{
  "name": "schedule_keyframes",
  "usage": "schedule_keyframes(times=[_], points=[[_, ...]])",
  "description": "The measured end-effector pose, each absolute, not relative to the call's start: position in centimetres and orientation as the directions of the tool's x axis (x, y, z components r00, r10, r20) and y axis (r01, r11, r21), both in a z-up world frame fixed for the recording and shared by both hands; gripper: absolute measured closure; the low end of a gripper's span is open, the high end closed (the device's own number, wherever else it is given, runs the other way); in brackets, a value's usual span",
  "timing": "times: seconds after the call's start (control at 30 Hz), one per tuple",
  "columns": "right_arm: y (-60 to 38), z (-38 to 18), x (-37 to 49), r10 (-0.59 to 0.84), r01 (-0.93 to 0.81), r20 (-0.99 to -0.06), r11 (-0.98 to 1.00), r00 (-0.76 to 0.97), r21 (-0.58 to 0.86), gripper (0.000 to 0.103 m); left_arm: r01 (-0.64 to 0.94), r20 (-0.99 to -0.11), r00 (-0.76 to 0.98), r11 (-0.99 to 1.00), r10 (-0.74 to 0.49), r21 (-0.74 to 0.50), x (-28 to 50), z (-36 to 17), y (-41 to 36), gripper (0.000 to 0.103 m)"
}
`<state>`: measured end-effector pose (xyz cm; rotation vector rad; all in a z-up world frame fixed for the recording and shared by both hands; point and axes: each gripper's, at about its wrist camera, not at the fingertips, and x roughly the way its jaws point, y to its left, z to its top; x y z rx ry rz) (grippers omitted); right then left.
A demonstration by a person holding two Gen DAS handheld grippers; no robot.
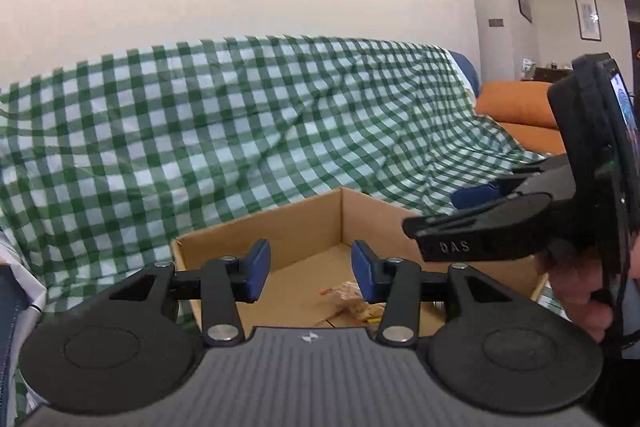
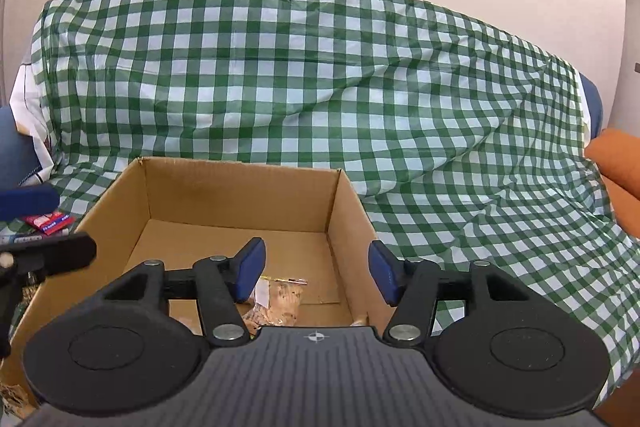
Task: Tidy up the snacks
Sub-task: 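Open both tools to drop the snacks into the box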
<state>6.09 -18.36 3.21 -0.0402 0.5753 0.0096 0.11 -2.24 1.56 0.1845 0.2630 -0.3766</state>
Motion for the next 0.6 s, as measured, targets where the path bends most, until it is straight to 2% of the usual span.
schedule_keyframes(times=[0.17,0.3,0.43,0.53,0.6], points=[[-18.1,3.1,5.9,-0.011,-0.023,-0.543,0.998,0.840,-0.055,0.041,0.346,-0.318,0.904,0.926,-0.287,0.149,0.7,1.4,-1.3,0.053],[-17.9,3.0,6.0,-0.013,-0.025,-0.538,0.998,0.843,-0.063,0.040,0.309,-0.379,0.889,0.948,-0.258,0.079,1.7,1.6,0.8,0.056],[-17.2,3.0,5.7,-0.003,-0.029,-0.535,0.998,0.845,-0.051,0.040,0.240,-0.425,0.878,0.971,-0.222,-0.010,2.3,2.0,4.1,0.083],[-16.6,3.2,5.6,0.016,-0.040,-0.529,0.999,0.848,-0.033,0.040,0.186,-0.469,0.861,0.980,-0.198,-0.072,2.9,2.2,7.3,0.090],[-16.1,3.4,5.6,0.031,-0.049,-0.523,0.999,0.852,-0.022,0.040,0.150,-0.505,0.845,0.984,-0.179,-0.099,3.5,2.3,9.6,0.090]])
